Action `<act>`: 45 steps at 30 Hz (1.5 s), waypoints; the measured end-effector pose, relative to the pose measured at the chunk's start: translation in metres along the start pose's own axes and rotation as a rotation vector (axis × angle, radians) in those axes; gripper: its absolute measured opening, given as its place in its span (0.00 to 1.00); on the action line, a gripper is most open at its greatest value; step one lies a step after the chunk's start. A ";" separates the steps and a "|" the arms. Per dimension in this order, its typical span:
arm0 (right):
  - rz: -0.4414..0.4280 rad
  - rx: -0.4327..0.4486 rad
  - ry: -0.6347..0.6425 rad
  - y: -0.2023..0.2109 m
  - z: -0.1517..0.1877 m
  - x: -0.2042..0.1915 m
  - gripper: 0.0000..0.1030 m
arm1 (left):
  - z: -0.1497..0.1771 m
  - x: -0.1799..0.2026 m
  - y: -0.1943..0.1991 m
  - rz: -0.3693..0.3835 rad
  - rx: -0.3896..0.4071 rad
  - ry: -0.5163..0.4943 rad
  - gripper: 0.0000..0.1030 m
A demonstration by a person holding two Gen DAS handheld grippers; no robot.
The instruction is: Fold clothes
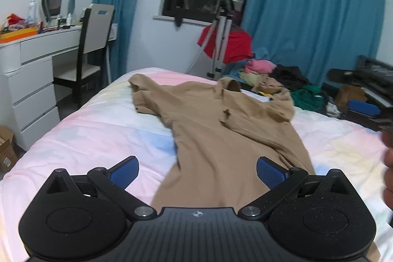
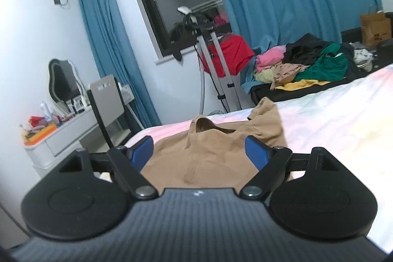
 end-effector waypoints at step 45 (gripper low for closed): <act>0.426 0.120 -0.296 0.173 0.027 0.219 0.81 | 0.141 0.281 -0.061 0.233 -0.482 -0.258 0.42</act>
Point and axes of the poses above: each gripper's, at about its wrist camera, not at the fingertips, and y roughly against the way its jaws point, x to its right, z to its underside, the point moved 10 cm from there along -y, roughly the way its jaws point, and after that the axes turned 4 degrees about x, right-handed, at the moved point
